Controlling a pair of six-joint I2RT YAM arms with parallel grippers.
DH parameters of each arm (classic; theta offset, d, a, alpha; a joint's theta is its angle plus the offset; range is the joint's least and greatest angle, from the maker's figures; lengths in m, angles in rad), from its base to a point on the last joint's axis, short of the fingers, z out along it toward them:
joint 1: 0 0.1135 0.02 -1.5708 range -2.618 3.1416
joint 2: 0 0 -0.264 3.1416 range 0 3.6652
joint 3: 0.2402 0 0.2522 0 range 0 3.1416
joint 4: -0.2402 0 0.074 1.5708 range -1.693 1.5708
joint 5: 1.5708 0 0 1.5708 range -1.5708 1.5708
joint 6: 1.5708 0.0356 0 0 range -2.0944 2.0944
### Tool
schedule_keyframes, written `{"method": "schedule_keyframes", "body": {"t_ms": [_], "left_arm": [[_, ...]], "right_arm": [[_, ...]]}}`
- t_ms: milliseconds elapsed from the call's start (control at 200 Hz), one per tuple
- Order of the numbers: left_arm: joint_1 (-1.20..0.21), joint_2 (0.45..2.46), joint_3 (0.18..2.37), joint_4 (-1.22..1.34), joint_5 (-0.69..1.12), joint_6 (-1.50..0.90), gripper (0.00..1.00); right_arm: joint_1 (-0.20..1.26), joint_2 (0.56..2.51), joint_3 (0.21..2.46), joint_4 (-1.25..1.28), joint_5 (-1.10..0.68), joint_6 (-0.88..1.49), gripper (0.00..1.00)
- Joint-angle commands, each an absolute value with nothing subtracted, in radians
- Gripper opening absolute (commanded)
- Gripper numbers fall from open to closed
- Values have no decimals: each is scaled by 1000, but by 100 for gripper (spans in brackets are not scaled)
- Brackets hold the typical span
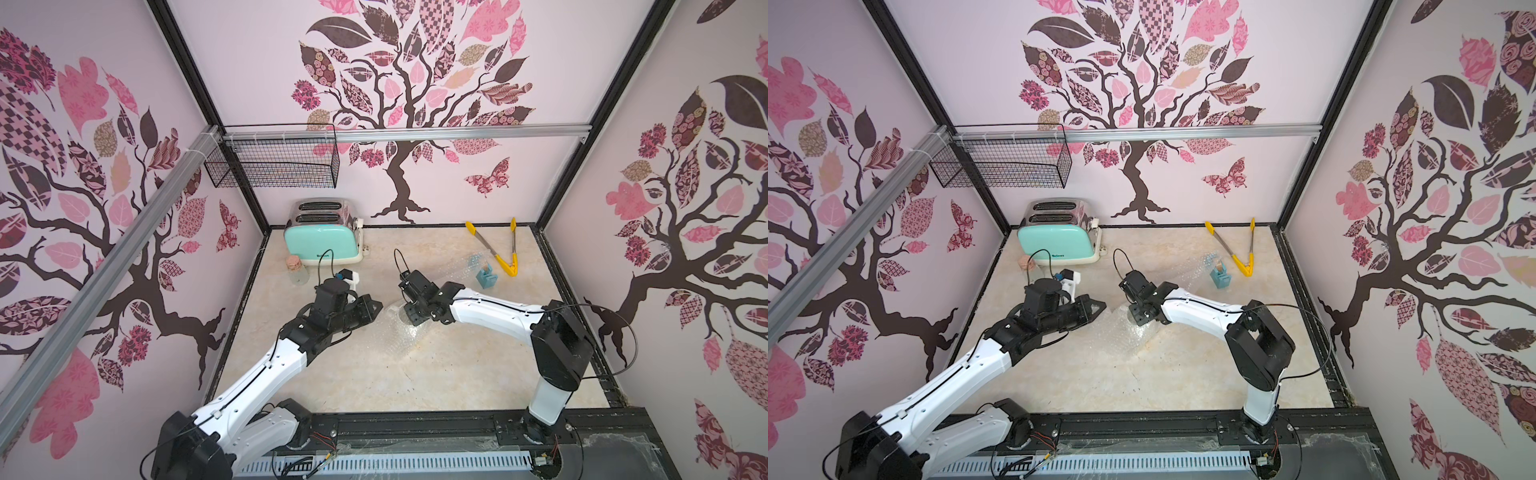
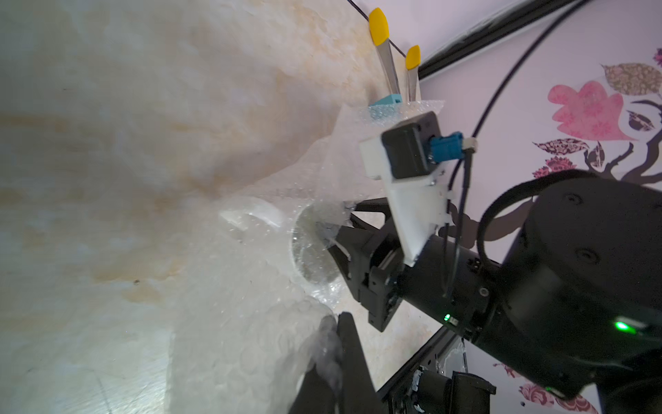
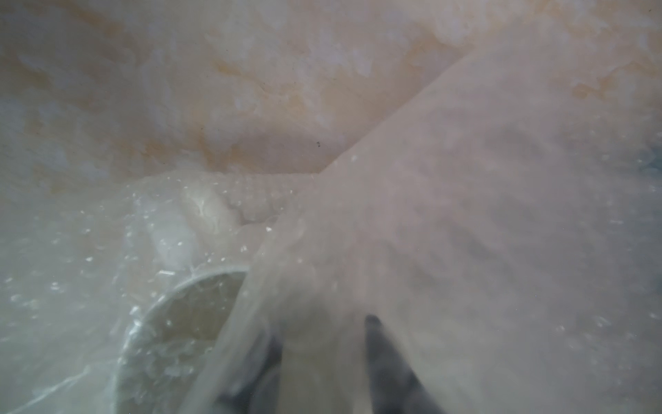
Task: Wrap mugs in bubble wrap
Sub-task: Wrap the mug in bubble wrap.
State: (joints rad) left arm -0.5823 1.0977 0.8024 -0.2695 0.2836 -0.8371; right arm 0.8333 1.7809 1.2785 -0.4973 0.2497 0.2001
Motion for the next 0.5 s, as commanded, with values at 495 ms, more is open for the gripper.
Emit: {"method": "schedule_keyframes", "body": {"t_ms": [495], "left_arm": [[-689, 1315, 787, 202, 319, -1002, 0]], "right_arm": [[718, 1658, 1222, -381, -57, 340, 46]]}}
